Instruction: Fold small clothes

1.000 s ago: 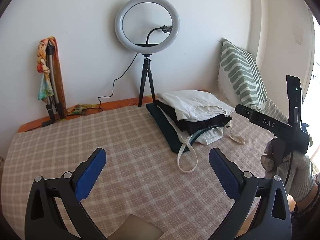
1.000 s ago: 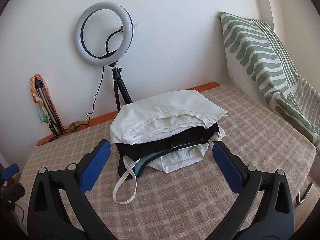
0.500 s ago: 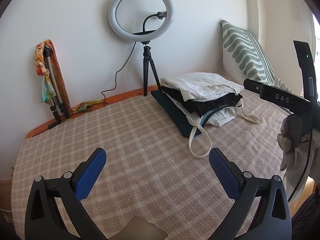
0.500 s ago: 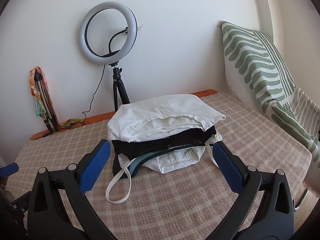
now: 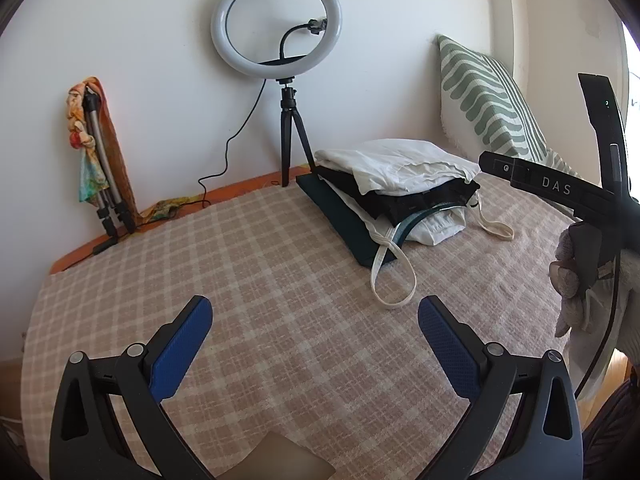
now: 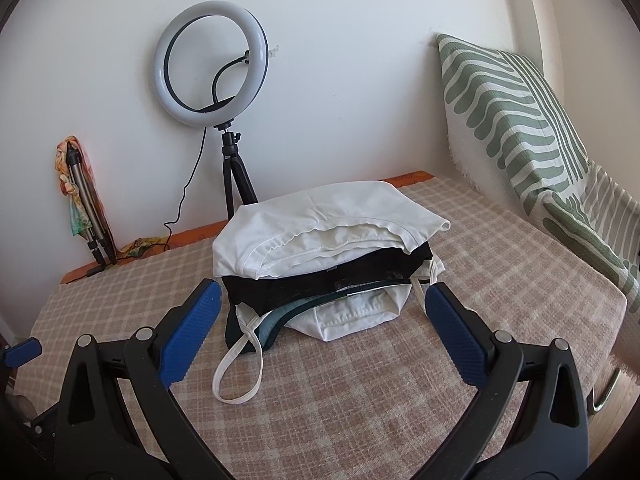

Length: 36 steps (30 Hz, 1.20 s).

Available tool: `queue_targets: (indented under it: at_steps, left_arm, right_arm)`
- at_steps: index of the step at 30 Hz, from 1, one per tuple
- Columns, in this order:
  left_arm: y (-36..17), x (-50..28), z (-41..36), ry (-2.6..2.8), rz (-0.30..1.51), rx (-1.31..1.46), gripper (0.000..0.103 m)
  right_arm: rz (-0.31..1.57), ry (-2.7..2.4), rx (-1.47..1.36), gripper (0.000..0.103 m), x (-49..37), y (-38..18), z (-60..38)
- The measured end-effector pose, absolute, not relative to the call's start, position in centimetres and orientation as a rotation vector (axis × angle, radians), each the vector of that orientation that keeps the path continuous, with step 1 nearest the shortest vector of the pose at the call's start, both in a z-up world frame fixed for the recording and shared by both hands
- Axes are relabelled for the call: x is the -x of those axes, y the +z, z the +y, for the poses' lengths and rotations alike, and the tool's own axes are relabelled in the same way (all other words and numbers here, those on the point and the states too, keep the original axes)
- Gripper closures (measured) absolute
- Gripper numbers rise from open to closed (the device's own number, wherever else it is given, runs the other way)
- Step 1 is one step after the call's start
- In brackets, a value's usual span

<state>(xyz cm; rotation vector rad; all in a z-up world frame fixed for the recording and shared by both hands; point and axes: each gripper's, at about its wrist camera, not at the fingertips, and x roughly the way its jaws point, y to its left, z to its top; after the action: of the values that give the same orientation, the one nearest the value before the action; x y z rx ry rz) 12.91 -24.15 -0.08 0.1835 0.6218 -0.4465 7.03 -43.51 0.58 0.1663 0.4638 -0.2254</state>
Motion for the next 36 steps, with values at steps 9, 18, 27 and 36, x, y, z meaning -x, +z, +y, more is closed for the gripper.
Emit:
queue_targets:
  at_steps: [9, 18, 27, 36]
  left_arm:
    - [0.17, -12.73, -24.12, -0.445, 0.613, -0.180, 0.001]
    - [0.32, -12.71, -24.19, -0.447, 0.614, -0.175, 0.001]
    - [0.38, -12.59, -24.22, -0.444, 0.614, -0.172, 0.001]
    - [0.56, -12.35, -24.48, -0.444, 0.610, -0.173, 0.001]
  right_arm:
    - [0.459, -0.223, -0.173, 0.000, -6.82, 0.62, -43.39]
    - [0.461, -0.222, -0.172, 0.000, -6.81, 0.70, -43.35]
    - [0.458, -0.223, -0.174, 0.000, -6.68, 0.82, -43.19]
    - [0.459, -0.223, -0.175, 0.000, -6.64, 0.85, -43.21]
